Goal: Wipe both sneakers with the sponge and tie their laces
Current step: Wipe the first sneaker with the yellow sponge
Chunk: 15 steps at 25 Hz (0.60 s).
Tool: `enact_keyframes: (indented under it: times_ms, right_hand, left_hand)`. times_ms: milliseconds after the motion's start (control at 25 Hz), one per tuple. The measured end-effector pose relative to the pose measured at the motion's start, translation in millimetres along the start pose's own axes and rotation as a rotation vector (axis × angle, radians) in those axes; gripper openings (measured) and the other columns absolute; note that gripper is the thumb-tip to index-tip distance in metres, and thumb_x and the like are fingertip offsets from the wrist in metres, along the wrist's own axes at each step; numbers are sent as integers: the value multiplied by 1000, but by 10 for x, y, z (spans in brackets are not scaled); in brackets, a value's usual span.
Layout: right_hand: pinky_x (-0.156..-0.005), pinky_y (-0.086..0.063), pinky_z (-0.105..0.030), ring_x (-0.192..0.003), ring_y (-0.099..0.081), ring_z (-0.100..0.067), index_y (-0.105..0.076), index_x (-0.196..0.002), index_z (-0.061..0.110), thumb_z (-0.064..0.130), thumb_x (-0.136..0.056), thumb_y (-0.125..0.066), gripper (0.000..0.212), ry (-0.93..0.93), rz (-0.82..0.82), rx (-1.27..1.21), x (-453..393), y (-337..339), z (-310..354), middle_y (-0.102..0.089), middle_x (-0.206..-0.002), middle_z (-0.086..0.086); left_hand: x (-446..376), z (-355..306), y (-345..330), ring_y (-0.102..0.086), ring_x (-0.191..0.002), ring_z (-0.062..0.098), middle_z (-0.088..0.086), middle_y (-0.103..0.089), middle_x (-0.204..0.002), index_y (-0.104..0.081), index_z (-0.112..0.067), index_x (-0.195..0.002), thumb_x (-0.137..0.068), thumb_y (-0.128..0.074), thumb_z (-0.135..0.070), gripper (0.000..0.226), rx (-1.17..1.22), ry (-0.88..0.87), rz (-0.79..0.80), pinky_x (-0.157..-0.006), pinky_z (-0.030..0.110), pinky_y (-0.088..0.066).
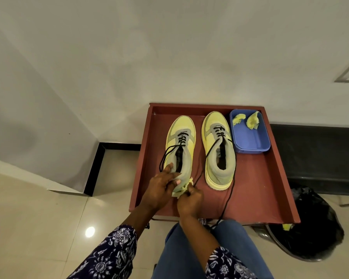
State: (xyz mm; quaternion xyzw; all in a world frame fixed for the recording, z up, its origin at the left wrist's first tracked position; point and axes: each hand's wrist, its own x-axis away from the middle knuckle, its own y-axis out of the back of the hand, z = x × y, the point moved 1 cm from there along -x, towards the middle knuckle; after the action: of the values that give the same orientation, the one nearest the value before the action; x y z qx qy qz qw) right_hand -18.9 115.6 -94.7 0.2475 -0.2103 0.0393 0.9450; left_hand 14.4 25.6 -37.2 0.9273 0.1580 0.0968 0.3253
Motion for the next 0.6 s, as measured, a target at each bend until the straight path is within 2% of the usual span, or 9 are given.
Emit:
enact_keyframes:
  times_ms: [120, 200, 320, 480, 600]
  right_hand:
    - [-79, -55, -40, -87, -63, -28, -70, -98, 6, 1, -86, -53, 22, -18, 71, -7, -89, 130, 149, -68, -96, -14]
    - [-78, -53, -35, -85, -61, -23, -71, -99, 9, -2, -83, -53, 27, -48, 106, -67, -181, 231, 294, -70, -97, -8]
    - [-81, -46, -26, -91, -57, -16, -66, -109, 13, -4, -82, -52, 35, -69, 120, -79, -364, 298, 432, -67, -106, -1]
    - [-85, -49, -30, -92, -56, -15, -65, -113, 13, 0, -84, -53, 33, -41, 143, -49, -449, 300, 493, -67, -112, -3]
    - [-83, -49, -31, -92, -57, -18, -63, -116, 13, -3, -86, -46, 37, -21, 175, -80, -329, 295, 409, -65, -106, -3]
  left_hand:
    - [6, 2, 5, -50, -123, 28, 16, -45, -139, -63, -7, -117, -83, -53, -28, 41, -12, 1, -1, -100, 43, -46]
    - [5, 0, 5, -49, -125, 27, 15, -45, -139, -63, -7, -117, -82, -53, -28, 41, -1, 9, 2, -101, 43, -45]
    - [8, -12, 8, -48, -126, 26, 15, -45, -139, -63, -8, -118, -82, -53, -28, 42, 9, 15, 9, -101, 41, -44]
    - [11, -11, 14, -48, -126, 25, 14, -45, -140, -62, -10, -119, -83, -53, -29, 42, 11, 19, 16, -102, 41, -44]
    - [12, -24, 14, -49, -125, 24, 13, -45, -140, -62, -10, -119, -82, -53, -30, 43, 28, 40, 4, -102, 39, -44]
